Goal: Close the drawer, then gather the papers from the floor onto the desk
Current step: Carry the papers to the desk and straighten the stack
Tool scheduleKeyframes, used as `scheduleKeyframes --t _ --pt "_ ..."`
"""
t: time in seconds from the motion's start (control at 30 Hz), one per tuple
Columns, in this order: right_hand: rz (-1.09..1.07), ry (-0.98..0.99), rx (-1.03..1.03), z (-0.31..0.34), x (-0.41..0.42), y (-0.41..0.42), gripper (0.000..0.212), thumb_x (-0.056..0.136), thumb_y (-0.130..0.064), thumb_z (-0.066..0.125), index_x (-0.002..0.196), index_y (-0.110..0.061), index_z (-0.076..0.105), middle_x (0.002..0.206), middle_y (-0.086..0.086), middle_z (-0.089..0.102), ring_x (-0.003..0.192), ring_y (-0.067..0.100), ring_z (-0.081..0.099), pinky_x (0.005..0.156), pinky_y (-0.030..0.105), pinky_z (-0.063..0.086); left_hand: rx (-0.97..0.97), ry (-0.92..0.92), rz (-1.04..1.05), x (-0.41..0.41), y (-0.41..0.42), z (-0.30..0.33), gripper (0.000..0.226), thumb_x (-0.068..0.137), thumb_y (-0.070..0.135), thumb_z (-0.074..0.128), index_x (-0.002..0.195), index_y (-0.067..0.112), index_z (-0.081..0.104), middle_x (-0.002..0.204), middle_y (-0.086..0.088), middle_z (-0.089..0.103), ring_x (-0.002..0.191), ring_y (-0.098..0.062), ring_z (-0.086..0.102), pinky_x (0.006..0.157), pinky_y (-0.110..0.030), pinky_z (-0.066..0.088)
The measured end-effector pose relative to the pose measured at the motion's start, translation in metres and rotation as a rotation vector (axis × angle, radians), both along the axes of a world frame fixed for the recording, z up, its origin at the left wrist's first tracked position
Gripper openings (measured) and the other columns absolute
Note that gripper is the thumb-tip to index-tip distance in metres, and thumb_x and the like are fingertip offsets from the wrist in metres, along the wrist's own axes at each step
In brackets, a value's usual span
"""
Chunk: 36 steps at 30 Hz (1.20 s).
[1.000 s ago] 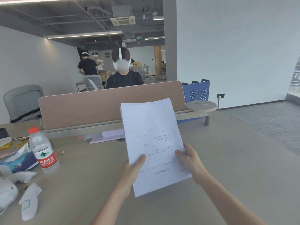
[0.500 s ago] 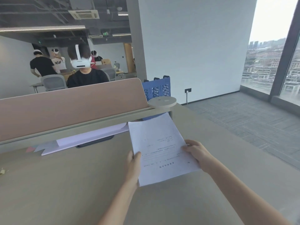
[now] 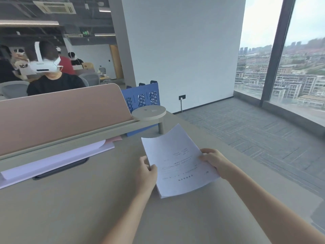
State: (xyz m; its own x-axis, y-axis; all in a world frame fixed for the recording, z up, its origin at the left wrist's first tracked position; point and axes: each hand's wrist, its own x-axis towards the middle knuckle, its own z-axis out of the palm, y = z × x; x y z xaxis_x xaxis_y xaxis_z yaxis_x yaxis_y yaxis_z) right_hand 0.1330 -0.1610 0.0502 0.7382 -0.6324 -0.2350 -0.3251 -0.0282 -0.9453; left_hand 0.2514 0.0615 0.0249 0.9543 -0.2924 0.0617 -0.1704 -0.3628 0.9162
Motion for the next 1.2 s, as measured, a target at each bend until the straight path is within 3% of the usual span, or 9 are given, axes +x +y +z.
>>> scheduleKeyframes --t 0.07,0.13,0.23,0.33,0.43,0.63,0.8,0.97,1.2 --pt "-0.010 0.003 -0.043 -0.003 0.006 -0.012 0.035 0.088 0.008 0.052 0.109 -0.007 0.075 0.076 0.009 0.076 0.062 0.023 0.073 0.069 0.037 0.062 0.026 -0.091 -0.049 0.008 -0.011 -0.005 0.042 0.091 0.012 0.051 0.129 0.030 0.047 0.064 0.003 0.044 0.056 -0.014 0.046 0.054 -0.028 0.035" --pt "-0.013 0.025 -0.113 -0.005 0.013 -0.022 0.033 0.088 0.007 0.053 0.103 -0.010 0.077 0.070 0.005 0.076 0.057 0.020 0.072 0.066 0.032 0.061 0.087 -0.166 -0.087 0.014 -0.021 -0.007 0.034 0.092 0.012 0.051 0.122 0.025 0.059 0.070 0.006 0.052 0.061 -0.011 0.051 0.057 -0.025 0.039" --pt "-0.012 0.035 -0.201 -0.011 0.024 -0.038 0.032 0.090 0.003 0.056 0.109 -0.015 0.075 0.089 0.013 0.075 0.071 0.025 0.070 0.072 0.034 0.058 0.175 -0.208 -0.118 0.026 -0.034 -0.011 0.022 0.091 0.018 0.053 0.106 0.023 0.069 0.086 0.005 0.066 0.078 -0.016 0.062 0.062 -0.025 0.043" --pt "-0.019 0.065 -0.275 -0.018 0.034 -0.054 0.034 0.088 -0.004 0.062 0.119 -0.016 0.073 0.105 0.017 0.075 0.084 0.031 0.071 0.082 0.039 0.058 0.233 -0.202 -0.130 0.035 -0.046 -0.015 0.019 0.090 0.021 0.053 0.101 0.023 0.068 0.078 0.009 0.060 0.070 -0.017 0.059 0.056 -0.027 0.042" --pt "-0.016 0.121 -0.354 -0.024 0.043 -0.068 0.037 0.086 -0.010 0.063 0.121 -0.022 0.073 0.104 0.010 0.077 0.097 0.031 0.072 0.091 0.044 0.059 0.278 -0.247 -0.143 0.043 -0.058 -0.018 0.018 0.090 0.021 0.053 0.102 0.020 0.067 0.079 0.008 0.061 0.071 -0.019 0.059 0.064 -0.034 0.051" --pt "0.049 0.252 -0.554 -0.018 0.062 -0.085 0.036 0.090 -0.009 0.057 0.120 -0.022 0.071 0.098 0.002 0.066 0.091 0.023 0.059 0.077 0.026 0.041 0.452 -0.404 -0.142 0.055 -0.081 -0.018 0.022 0.094 0.020 0.047 0.109 0.017 0.063 0.107 0.004 0.071 0.095 -0.023 0.066 0.066 -0.031 0.047" --pt "0.113 0.388 -0.824 -0.021 0.082 -0.093 0.044 0.091 -0.013 0.048 0.133 -0.015 0.063 0.123 0.013 0.064 0.117 0.033 0.059 0.088 0.034 0.046 0.544 -0.465 -0.154 0.065 -0.092 -0.018 0.018 0.095 0.019 0.044 0.106 0.013 0.057 0.103 -0.003 0.068 0.090 -0.028 0.064 0.060 -0.032 0.040" --pt "0.182 0.462 -1.142 -0.025 0.087 -0.089 0.042 0.096 -0.025 0.043 0.137 -0.022 0.052 0.119 0.010 0.058 0.107 0.031 0.061 0.076 0.034 0.044 0.680 -0.581 -0.194 0.067 -0.096 -0.019 0.015 0.097 0.020 0.039 0.104 0.013 0.050 0.095 -0.010 0.065 0.072 -0.030 0.048 0.057 -0.034 0.034" --pt "0.170 0.517 -1.259 -0.030 0.092 -0.082 0.037 0.100 -0.026 0.039 0.133 -0.020 0.053 0.120 0.013 0.055 0.114 0.031 0.053 0.092 0.038 0.044 0.720 -0.600 -0.215 0.070 -0.098 -0.021 0.005 0.094 0.017 0.038 0.090 0.017 0.037 0.077 -0.008 0.057 0.066 -0.034 0.047 0.056 -0.035 0.033"
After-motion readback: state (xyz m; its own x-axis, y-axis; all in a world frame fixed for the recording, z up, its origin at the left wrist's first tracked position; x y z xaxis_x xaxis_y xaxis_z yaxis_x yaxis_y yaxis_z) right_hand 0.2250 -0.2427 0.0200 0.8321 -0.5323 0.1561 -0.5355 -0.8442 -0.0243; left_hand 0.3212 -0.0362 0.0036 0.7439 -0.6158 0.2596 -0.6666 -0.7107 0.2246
